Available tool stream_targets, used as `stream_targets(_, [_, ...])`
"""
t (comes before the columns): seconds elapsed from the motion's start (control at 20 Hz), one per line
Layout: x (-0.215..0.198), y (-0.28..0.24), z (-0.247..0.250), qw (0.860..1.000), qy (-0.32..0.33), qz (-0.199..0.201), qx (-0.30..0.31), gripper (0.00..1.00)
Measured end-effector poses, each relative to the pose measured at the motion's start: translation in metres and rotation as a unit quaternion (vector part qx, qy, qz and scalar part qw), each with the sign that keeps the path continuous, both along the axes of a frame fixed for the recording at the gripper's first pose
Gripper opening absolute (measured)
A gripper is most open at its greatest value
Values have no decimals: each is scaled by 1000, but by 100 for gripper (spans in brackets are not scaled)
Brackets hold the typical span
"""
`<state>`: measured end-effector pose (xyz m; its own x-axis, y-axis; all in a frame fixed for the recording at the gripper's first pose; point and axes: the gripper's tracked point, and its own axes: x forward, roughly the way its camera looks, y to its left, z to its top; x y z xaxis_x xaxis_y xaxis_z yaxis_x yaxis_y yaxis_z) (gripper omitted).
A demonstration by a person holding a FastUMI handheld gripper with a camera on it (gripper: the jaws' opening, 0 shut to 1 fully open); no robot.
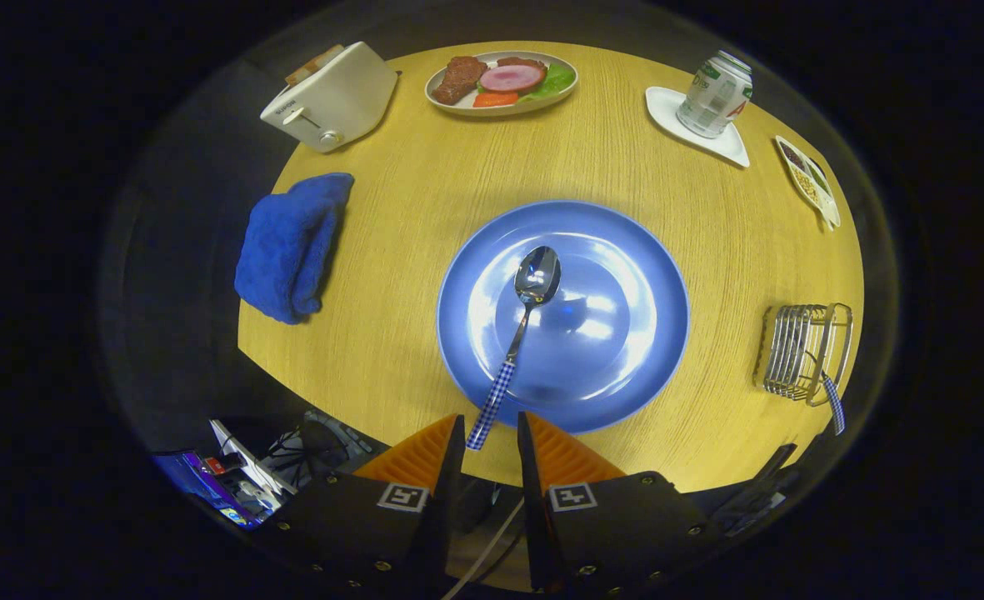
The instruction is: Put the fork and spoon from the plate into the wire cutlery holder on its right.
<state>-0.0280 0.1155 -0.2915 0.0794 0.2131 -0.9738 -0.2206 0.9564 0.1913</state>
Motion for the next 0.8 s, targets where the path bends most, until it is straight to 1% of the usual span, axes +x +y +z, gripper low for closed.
stream_targets(0.8, [13,9,-49,998,37,-41,-1,38])
